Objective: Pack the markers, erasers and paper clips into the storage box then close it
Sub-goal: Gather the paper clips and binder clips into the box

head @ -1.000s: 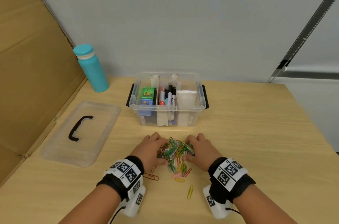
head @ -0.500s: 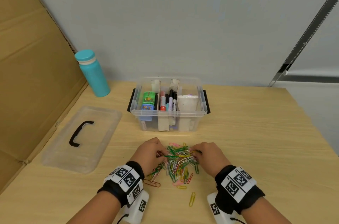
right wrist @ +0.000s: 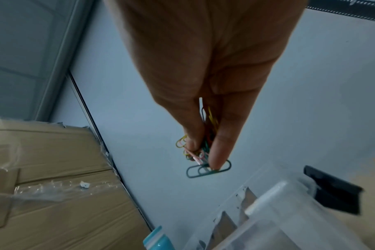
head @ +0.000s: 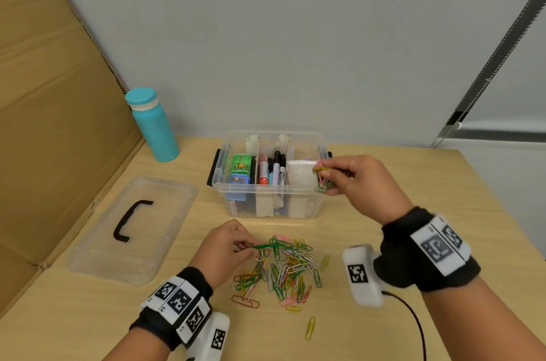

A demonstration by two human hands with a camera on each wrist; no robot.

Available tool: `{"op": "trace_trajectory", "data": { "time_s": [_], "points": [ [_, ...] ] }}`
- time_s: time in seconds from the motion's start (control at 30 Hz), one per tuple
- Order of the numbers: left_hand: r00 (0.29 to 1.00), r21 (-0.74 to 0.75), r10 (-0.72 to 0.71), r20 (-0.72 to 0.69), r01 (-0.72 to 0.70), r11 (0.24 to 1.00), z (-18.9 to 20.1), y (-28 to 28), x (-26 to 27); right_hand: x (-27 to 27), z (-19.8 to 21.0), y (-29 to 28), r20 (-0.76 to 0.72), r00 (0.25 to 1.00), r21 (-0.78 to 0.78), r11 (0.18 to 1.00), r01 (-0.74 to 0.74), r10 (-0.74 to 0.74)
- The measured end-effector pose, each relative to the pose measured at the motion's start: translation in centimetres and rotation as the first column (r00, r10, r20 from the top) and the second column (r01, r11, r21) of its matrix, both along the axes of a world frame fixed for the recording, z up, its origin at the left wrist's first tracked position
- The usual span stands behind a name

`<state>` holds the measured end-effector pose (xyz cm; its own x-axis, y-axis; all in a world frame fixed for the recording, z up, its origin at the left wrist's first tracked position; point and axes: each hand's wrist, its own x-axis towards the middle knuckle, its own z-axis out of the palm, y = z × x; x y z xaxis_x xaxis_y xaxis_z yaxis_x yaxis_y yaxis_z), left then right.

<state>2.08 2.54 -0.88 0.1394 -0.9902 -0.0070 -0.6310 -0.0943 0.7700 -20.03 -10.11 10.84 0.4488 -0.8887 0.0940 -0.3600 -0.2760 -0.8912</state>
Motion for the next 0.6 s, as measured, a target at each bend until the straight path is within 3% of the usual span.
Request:
{"op": "trace_trajectory", "data": {
  "time_s": [0.1, 0.2, 0.27, 0.33, 0.4, 0.47, 0.53, 0.6],
  "points": [
    [1.000, -0.006, 0.004, -0.004, -0.004, 1.000, 0.1, 0.3, 0.2, 1.8, 0.5, -1.9, -0.088, 0.995, -0.123, 0.992, 0.025, -0.036],
    [1.000, 0.000, 0.014, -0.007, -0.014, 1.000, 0.3, 0.6, 0.3, 4.1, -0.3, -3.9, -0.324, 0.945, -0.238, 0.970, -0.038, -0.042],
    [1.000, 0.001, 0.018, -0.004, -0.018, 1.000, 0.4, 0.8, 0.3, 5.6, -1.2, -5.1, -0.541, 0.841, -0.237, 0.964, -0.118, -0.030],
    [1.000, -0.004, 0.024, -0.007, -0.024, 1.000, 0.6, 0.9, 0.4, 7.1, -1.9, -6.0, -0.726, 0.688, -0.162, 0.970, -0.182, 0.008],
    [0.999, -0.003, 0.032, -0.019, -0.032, 0.999, 0.7, 1.1, 0.4, 8.1, -2.2, -6.4, -0.826, 0.558, -0.058, 0.975, -0.213, 0.073],
    [0.999, -0.002, 0.039, -0.033, -0.039, 0.999, 0.8, 1.2, 0.4, 8.3, -2.3, -6.4, -0.859, 0.495, 0.002, 0.967, -0.253, 0.131],
    [0.998, -0.014, 0.044, -0.042, -0.044, 0.999, 0.9, 1.4, 0.5, 7.6, -2.2, -6.1, -0.824, 0.549, -0.018, 0.962, -0.273, 0.141],
    [0.997, -0.031, 0.049, -0.057, -0.051, 0.998, 1.2, 1.7, 0.6, 6.0, -2.1, -5.1, -0.703, 0.703, -0.076, 0.972, -0.222, 0.105]
  ]
}}
